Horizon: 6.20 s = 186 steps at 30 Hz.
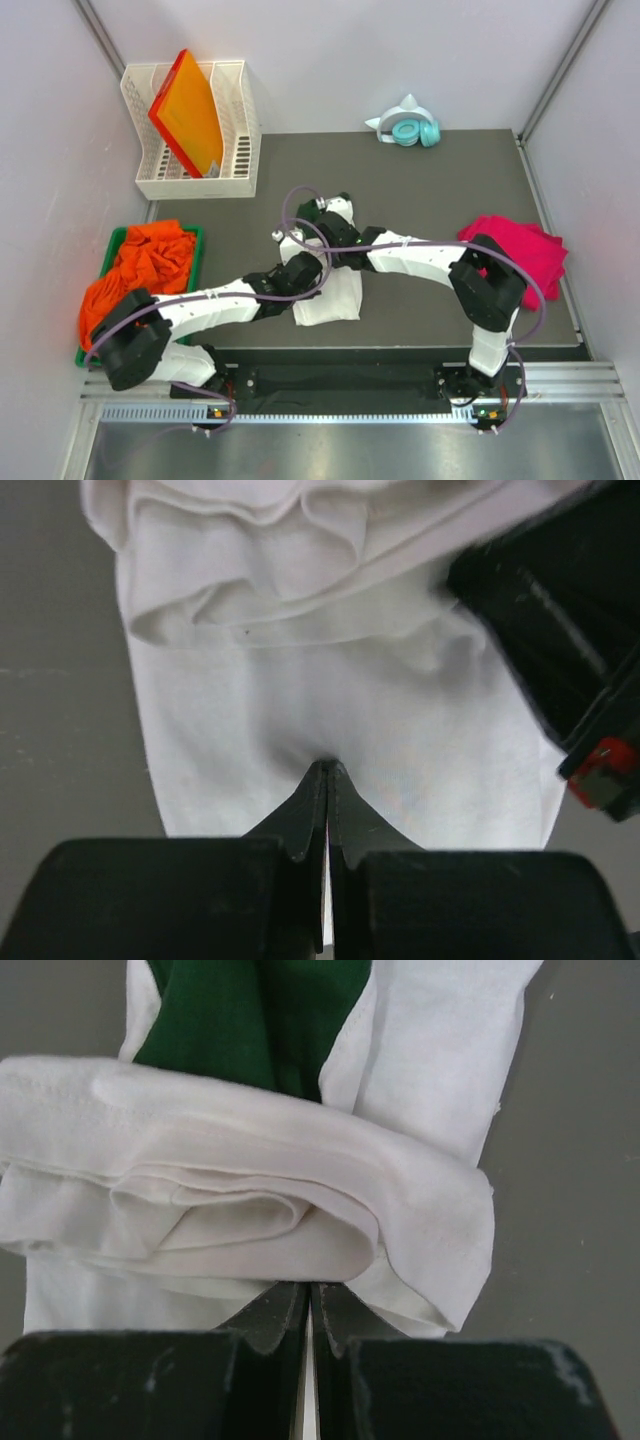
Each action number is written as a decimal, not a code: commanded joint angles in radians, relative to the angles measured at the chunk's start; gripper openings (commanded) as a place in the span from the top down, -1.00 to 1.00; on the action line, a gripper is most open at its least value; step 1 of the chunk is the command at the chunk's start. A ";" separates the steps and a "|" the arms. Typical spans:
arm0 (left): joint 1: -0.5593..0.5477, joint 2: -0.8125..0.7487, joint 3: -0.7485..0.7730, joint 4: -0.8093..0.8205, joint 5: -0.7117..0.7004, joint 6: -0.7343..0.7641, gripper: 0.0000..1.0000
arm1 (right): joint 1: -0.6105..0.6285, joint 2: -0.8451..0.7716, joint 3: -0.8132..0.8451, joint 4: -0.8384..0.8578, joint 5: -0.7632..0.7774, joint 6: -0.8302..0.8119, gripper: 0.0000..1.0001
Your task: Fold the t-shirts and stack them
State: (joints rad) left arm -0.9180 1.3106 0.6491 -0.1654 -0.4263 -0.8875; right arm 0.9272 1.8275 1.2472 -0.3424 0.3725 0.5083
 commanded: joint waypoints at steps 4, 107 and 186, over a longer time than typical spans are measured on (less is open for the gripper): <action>-0.002 0.110 0.040 0.087 0.112 0.004 1.00 | -0.114 0.061 0.115 0.013 -0.004 0.007 1.00; -0.087 -0.151 -0.037 -0.207 -0.134 -0.142 0.00 | 0.011 -0.585 -0.598 0.138 -0.121 0.140 -0.32; -0.265 0.075 0.027 -0.457 -0.206 -0.436 0.22 | 0.163 -0.356 -0.637 0.123 -0.073 0.213 1.00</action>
State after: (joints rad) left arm -1.1790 1.4117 0.6872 -0.5545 -0.6220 -1.2594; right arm 1.0790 1.4399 0.6228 -0.1200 0.3016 0.7506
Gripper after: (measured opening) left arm 0.397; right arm 0.012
